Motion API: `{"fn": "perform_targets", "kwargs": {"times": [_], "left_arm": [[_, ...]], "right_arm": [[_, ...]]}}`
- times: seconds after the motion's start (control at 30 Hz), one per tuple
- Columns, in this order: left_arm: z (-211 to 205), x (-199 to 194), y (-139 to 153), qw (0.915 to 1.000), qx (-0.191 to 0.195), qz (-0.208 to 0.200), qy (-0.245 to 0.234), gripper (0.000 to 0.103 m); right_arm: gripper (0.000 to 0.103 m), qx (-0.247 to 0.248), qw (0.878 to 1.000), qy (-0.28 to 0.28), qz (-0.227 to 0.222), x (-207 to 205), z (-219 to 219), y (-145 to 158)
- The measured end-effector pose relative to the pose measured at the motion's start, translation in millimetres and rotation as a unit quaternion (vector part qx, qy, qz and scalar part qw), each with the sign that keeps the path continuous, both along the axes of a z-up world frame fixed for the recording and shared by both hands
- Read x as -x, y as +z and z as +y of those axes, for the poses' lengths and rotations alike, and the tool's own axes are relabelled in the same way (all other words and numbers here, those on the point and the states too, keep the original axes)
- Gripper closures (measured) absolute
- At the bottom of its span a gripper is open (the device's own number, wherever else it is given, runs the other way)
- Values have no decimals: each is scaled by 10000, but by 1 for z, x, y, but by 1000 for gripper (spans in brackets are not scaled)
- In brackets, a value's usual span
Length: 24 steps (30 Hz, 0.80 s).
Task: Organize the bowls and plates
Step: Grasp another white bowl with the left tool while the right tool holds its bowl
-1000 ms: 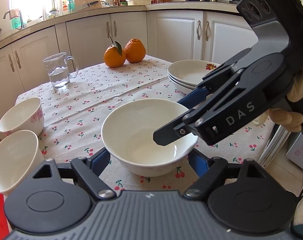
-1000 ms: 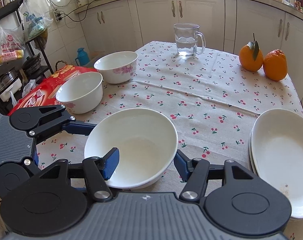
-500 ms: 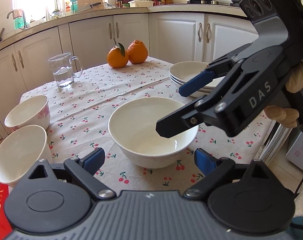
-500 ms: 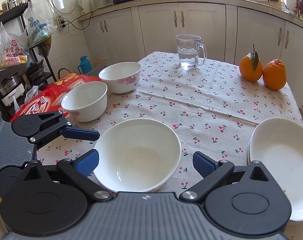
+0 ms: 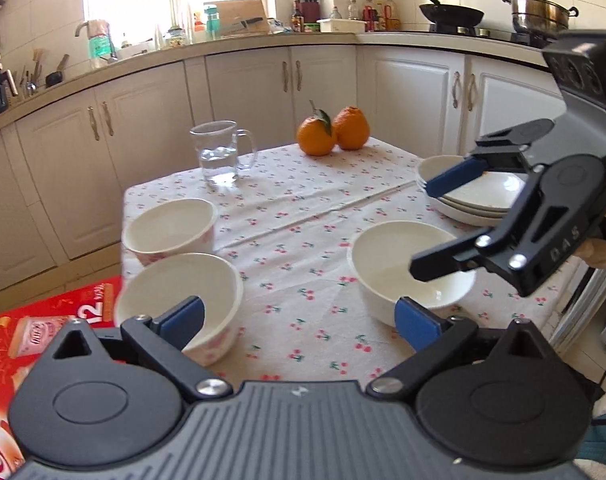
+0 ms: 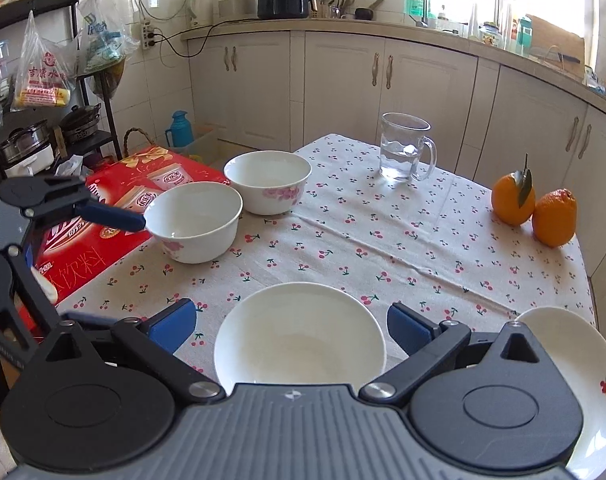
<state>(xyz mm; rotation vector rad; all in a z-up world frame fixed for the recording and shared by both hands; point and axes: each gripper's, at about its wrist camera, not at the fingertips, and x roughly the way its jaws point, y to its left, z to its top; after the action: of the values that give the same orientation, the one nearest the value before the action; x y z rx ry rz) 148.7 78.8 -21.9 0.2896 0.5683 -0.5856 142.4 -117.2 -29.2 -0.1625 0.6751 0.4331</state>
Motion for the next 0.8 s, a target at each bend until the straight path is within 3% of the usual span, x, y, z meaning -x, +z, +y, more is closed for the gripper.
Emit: {"fn": "perform_targets", "kwargs": {"times": [0.17, 0.37, 0.47, 0.63, 0.8], "left_arm": [[26, -34, 6, 9989, -298, -43, 350, 2], [45, -78, -1, 9975, -436, 288, 471, 2], [54, -97, -10, 9963, -346, 587, 532, 2], [56, -116, -20, 9946, -227, 951, 343, 6], [57, -126, -26, 9928, -147, 1171, 225, 18]], "right_arm": [[0, 162, 9992, 356, 30, -12, 28, -2], [0, 437, 9963, 745, 36, -34, 63, -6], [0, 717, 9934, 900, -37, -45, 79, -10], [0, 584, 9905, 1230, 209, -70, 95, -18], [4, 531, 9875, 1440, 370, -89, 109, -25]]}}
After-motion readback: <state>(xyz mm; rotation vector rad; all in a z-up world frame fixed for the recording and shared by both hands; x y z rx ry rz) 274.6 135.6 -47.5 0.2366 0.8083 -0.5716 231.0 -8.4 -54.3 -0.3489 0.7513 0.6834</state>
